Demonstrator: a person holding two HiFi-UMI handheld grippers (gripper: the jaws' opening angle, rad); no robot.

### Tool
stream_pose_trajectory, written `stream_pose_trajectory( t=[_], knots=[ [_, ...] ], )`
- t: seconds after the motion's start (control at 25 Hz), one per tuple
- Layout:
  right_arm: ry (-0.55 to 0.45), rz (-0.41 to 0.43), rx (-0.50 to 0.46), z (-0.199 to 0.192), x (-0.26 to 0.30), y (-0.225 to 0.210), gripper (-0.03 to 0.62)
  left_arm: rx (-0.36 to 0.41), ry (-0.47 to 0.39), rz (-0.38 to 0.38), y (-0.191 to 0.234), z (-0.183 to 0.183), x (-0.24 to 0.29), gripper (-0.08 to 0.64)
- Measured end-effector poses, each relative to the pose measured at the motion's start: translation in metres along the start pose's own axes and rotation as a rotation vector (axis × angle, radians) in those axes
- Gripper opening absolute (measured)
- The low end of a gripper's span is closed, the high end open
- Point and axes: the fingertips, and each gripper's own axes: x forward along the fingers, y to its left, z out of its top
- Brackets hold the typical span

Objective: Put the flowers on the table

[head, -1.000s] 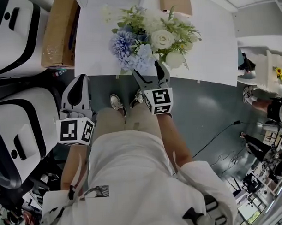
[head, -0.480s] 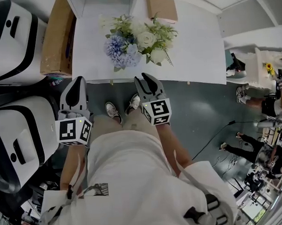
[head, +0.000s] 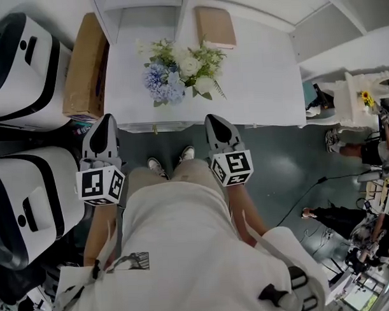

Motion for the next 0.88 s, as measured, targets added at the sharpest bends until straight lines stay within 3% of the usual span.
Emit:
stream_pose_trajectory(
  t=[0.36,0.64,0.88],
  knots=[
    [-0.121,-0.121,0.01,0.075,-0.046,-0.055,0.011,0.041,-0.065,0.021,-0.005,0.049,0.007,0.015],
    [-0.273,-0.229,0.001,0.145,-0.074,-0.103,0.011,0.05,-0.143,0.031,-0.005,0.093,0.014,0.015],
    [-0.39,-0.255,-0.021,0.194,-0.09,-0.114,0.011,0.055,-0.202,0.048,-0.002,0.121,0.016,0.015]
  ],
)
